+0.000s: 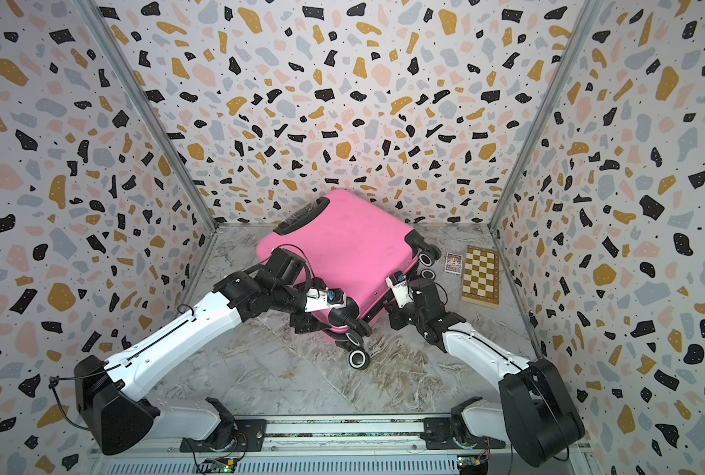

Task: Close the suitcase zippers
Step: Zip the zipper on the suitcase.

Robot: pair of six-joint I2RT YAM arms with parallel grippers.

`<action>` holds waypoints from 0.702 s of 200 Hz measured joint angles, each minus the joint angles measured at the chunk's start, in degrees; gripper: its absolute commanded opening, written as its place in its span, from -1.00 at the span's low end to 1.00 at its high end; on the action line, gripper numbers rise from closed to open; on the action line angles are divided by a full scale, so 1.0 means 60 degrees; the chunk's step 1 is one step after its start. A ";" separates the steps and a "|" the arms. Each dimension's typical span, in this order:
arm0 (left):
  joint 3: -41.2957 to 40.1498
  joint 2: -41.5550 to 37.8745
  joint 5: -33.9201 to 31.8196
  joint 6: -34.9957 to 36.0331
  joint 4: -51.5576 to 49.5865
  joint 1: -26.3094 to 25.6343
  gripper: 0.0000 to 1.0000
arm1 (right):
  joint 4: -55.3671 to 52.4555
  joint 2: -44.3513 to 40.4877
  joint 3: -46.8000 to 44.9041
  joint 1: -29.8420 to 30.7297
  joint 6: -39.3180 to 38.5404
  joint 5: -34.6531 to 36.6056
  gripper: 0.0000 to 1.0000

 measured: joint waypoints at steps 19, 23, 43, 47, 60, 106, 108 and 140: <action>-0.0805 -0.0393 -0.0361 0.0783 0.1118 -0.0211 0.79 | 0.0004 -0.0044 -0.0029 -0.0004 0.0087 -0.0251 -1.00; -0.0922 -0.0415 -0.0499 0.0911 0.1370 -0.0248 0.79 | 0.0000 -0.0058 -0.0033 -0.0007 0.0106 -0.0302 -1.00; -0.1362 -0.0237 -0.1311 0.1377 0.2761 -0.0463 0.78 | -0.0007 -0.0153 -0.0109 -0.0007 0.0277 -0.0714 -1.00; -0.1439 -0.0175 -0.1402 0.1450 0.2947 -0.0521 0.79 | 0.0000 -0.0171 -0.0138 -0.0007 0.0310 -0.0754 -1.00; -0.1763 -0.0124 -0.1814 0.1614 0.3534 -0.0718 0.81 | 0.0069 -0.0229 -0.0259 -0.0018 0.0455 -0.0852 -1.00; -0.1978 0.0270 -0.2670 0.1264 0.5253 -0.1209 0.74 | 0.0492 -0.0441 -0.0579 0.0350 0.0922 -0.1392 -1.00; -0.1974 0.0288 -0.2688 0.1239 0.5311 -0.1213 0.74 | 0.0510 -0.0448 -0.0597 0.0379 0.0947 -0.1439 -1.00; -0.1851 0.0452 -0.2914 0.0732 0.5890 -0.1228 0.63 | 0.0976 -0.0477 -0.0852 0.0860 0.1381 -0.2149 -1.00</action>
